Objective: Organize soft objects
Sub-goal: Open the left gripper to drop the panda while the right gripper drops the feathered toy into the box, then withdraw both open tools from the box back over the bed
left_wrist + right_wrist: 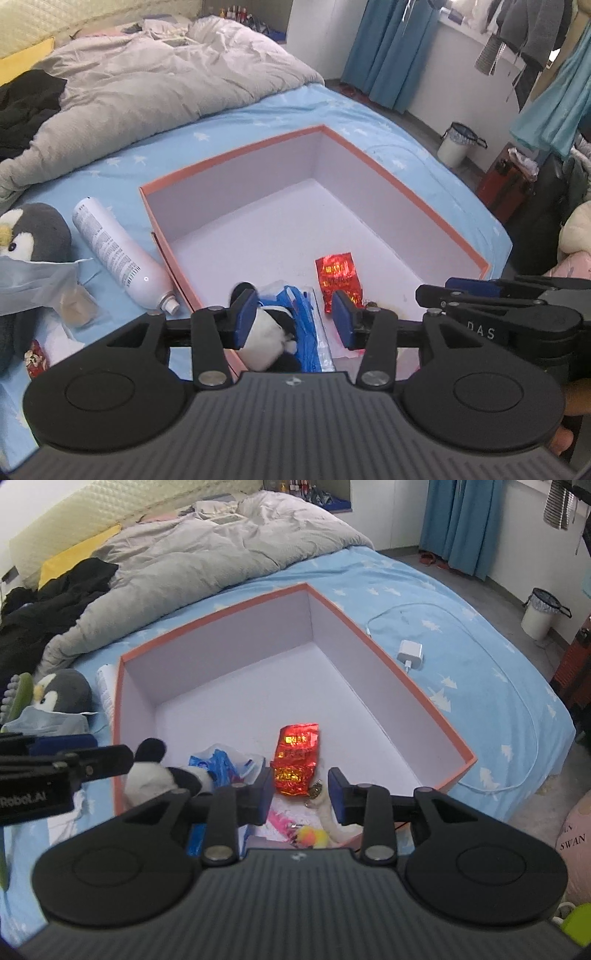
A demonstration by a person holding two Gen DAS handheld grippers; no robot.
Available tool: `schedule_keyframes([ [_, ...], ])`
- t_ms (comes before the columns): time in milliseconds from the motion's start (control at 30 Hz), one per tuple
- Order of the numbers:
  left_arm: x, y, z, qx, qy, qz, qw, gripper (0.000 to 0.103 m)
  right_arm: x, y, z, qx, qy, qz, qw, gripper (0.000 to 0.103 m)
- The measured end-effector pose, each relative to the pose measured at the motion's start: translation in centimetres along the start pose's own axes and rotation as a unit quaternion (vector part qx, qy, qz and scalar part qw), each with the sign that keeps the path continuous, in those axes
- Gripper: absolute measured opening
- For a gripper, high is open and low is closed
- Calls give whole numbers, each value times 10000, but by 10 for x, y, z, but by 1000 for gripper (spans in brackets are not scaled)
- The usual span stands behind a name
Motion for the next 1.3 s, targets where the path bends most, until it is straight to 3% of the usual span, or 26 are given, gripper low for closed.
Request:
schedule_keyframes([
  [333,-4,-60,2,697,189,23,9974,51,-15,-49,2,838,50,376,9958,35],
  [633,-4,-120,-19,1254,368,68,9914,51,-38,-96,-8,1501,-138,694,9861,36],
  [900,-20,-165,-46,1565,97,58,9876,51,-52,-115,-29,1644,-255,868,9822,36],
  [1300,-57,-210,-95,1758,-282,430,9831,51,-87,-133,-66,1776,-433,1326,9742,36],
])
Point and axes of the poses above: each gripper's, at about its wrist camera, not at the fingertips, and y roughly the way its jaws point, x to its right, z to its top, the point moved 2 cm from there along y, roughly the way its jaws point, and after that the axes turned 7 degrees about x, right-handed, at the moved point
